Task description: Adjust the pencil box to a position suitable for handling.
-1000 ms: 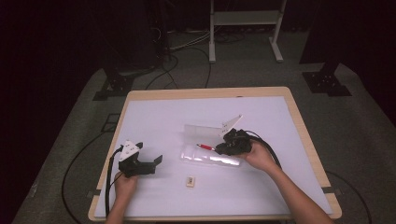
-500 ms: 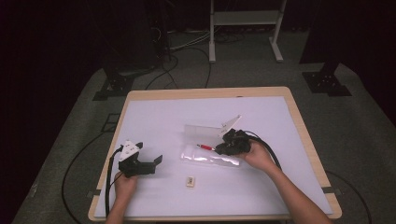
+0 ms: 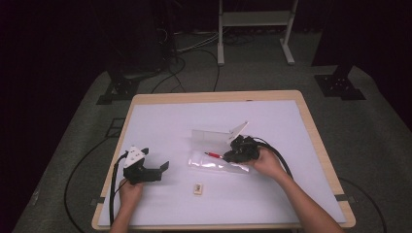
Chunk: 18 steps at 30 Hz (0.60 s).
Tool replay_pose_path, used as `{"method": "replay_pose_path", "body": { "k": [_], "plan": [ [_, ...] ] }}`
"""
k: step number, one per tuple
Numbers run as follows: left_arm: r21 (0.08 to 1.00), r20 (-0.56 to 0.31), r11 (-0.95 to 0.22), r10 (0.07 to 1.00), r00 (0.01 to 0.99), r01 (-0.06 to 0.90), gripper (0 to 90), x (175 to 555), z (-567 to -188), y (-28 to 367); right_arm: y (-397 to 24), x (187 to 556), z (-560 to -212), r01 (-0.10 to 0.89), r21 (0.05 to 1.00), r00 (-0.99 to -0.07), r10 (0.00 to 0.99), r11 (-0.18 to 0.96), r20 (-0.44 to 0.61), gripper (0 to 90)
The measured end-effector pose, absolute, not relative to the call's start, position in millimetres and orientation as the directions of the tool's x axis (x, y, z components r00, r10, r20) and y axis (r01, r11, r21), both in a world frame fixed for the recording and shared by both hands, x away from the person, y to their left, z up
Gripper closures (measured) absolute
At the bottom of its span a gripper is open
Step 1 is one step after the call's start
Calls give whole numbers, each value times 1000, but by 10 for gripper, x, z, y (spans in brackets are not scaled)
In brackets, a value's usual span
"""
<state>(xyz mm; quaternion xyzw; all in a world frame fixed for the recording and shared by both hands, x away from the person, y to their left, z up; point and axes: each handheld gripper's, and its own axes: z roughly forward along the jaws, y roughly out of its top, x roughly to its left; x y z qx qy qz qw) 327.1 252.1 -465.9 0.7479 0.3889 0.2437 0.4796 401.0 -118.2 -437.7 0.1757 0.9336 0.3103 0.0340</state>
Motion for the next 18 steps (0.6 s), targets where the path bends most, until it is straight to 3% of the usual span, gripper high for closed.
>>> {"method": "replay_pose_path", "body": {
  "k": [18],
  "plan": [
    [907, -9, -237, 816, 578, 348, 0, 3271, -4660, 2521, -1191, 4050, -4469, 321, 575, -934, 351, 752, 62, 789]
  ]
}}
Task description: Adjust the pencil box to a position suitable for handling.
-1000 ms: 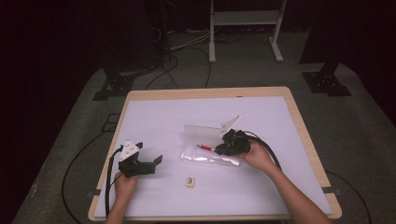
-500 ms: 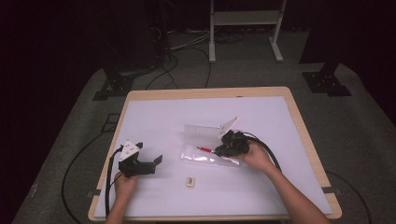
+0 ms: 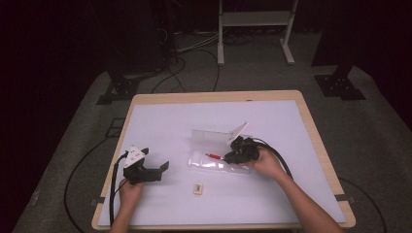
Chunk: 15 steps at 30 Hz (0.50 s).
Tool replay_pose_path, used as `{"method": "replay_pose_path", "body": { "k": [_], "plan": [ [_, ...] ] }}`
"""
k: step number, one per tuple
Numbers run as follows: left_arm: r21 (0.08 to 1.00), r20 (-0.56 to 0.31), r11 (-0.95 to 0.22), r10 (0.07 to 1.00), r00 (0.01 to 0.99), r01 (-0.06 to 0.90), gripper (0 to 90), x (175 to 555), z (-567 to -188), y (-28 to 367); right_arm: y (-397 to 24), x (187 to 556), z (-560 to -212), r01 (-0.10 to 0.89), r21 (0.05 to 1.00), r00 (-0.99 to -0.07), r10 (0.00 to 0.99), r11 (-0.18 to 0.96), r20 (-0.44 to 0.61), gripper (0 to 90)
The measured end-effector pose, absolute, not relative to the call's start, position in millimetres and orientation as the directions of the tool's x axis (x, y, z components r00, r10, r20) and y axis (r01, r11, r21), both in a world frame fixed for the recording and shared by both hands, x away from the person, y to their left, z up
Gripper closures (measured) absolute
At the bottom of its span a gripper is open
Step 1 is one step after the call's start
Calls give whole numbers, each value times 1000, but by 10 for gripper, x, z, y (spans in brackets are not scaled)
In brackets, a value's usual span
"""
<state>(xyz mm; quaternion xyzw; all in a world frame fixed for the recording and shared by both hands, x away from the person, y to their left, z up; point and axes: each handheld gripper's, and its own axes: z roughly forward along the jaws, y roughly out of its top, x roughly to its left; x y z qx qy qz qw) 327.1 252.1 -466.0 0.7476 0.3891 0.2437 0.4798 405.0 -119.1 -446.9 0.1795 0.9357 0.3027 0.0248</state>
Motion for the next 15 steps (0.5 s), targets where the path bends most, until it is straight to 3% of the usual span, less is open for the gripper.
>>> {"method": "replay_pose_path", "body": {
  "k": [15],
  "plan": [
    [908, -9, -236, 815, 579, 347, 0, 3272, -4660, 2521, -1189, 4063, -4518, 334, 563, -931, 357, 756, 73, 785]
  ]
}}
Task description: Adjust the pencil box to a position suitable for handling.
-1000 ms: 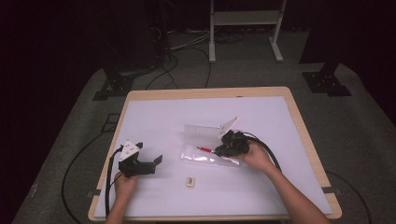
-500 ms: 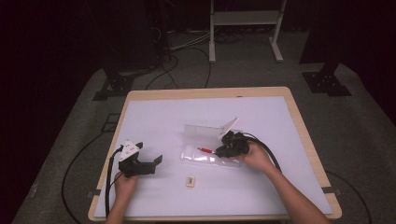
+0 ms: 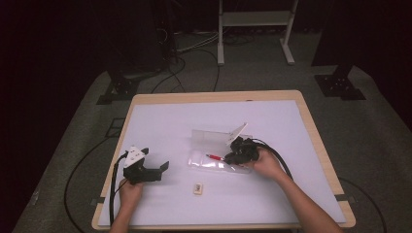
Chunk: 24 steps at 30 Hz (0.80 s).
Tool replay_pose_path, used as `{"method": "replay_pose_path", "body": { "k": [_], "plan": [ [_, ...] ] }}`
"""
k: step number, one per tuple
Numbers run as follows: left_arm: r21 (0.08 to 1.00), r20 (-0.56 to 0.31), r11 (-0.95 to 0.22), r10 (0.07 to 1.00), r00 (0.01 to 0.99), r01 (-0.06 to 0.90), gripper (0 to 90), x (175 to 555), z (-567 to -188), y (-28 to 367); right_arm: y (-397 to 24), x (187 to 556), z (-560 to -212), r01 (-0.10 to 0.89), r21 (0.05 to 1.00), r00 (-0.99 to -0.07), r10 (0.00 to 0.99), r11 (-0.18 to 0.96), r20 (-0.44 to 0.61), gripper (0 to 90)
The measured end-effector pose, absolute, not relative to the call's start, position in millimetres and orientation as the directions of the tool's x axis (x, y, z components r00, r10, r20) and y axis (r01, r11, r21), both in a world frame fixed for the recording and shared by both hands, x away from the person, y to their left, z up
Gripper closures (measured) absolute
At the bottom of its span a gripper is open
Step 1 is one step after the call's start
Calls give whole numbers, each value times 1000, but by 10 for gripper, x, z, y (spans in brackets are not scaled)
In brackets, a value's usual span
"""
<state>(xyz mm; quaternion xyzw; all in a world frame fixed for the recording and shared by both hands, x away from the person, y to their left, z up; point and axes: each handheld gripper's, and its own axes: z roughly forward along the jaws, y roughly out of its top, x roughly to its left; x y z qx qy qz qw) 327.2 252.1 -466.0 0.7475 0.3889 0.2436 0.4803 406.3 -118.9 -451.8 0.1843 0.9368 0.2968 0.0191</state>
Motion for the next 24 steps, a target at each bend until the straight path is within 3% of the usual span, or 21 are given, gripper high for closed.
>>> {"method": "replay_pose_path", "body": {
  "k": [24],
  "plan": [
    [907, -8, -237, 816, 579, 348, 0, 3271, -4660, 2521, -1260, 4047, -4479, 349, 583, -925, 370, 734, 89, 704]
  ]
}}
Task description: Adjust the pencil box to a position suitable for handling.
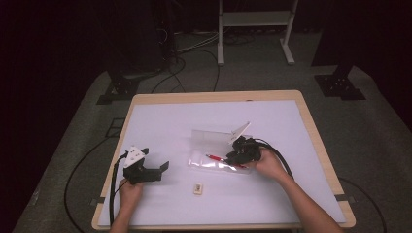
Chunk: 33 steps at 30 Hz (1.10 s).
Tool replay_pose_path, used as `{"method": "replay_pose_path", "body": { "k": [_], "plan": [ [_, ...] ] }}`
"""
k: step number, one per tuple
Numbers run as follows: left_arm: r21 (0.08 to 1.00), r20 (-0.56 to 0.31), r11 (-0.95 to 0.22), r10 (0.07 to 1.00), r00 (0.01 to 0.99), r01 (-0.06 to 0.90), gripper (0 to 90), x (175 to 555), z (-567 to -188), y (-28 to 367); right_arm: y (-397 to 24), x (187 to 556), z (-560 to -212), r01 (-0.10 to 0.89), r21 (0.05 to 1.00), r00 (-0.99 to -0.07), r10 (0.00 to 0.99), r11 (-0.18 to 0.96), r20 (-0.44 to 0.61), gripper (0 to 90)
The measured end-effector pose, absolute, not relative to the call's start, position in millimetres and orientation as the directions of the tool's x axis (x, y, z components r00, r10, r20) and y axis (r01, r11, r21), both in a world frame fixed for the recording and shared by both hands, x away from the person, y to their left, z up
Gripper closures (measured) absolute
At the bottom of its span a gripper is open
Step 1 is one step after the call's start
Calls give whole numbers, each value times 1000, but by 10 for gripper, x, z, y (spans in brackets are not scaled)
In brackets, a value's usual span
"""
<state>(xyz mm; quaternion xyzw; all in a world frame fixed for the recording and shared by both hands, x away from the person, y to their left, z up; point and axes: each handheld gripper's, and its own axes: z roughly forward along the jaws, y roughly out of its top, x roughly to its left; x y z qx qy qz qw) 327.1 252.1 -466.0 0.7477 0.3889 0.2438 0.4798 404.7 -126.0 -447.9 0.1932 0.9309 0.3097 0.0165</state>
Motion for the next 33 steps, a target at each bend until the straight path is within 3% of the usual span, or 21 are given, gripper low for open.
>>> {"method": "replay_pose_path", "body": {
  "k": [33],
  "plan": [
    [907, -6, -238, 816, 577, 347, 0, 3272, -4661, 2518, -1703, 3766, -4220, 379, 642, -900, 426, 667, 88, 611]
  ]
}}
